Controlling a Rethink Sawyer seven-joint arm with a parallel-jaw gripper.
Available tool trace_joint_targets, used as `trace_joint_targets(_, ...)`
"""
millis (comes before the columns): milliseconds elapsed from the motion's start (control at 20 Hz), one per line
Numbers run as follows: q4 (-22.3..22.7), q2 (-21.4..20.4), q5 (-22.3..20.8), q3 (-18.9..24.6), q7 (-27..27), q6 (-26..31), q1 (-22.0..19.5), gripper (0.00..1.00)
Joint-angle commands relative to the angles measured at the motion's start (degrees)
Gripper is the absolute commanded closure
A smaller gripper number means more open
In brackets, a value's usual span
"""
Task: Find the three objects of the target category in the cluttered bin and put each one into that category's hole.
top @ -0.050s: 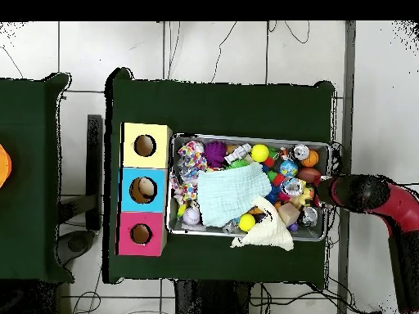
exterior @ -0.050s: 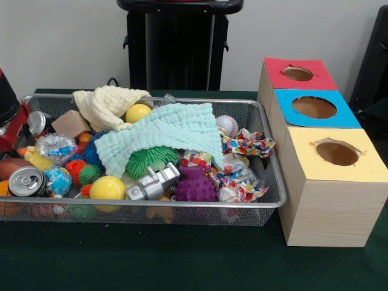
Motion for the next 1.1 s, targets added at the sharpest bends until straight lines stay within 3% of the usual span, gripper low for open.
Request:
trace_joint_targets(50, -4.3, 6.59, -5.45, -0.38, -16.28, -6.66, -0.44, 0.0)
trace_joint_targets(650, -2.92, 5.9, -5.61, -0.78, -14.07, -7.17, -0.5, 0.0)
trace_joint_targets(1100, -4.95, 7.66, -6.04, -0.99, -14.8, -7.5, -0.52, 0.0)
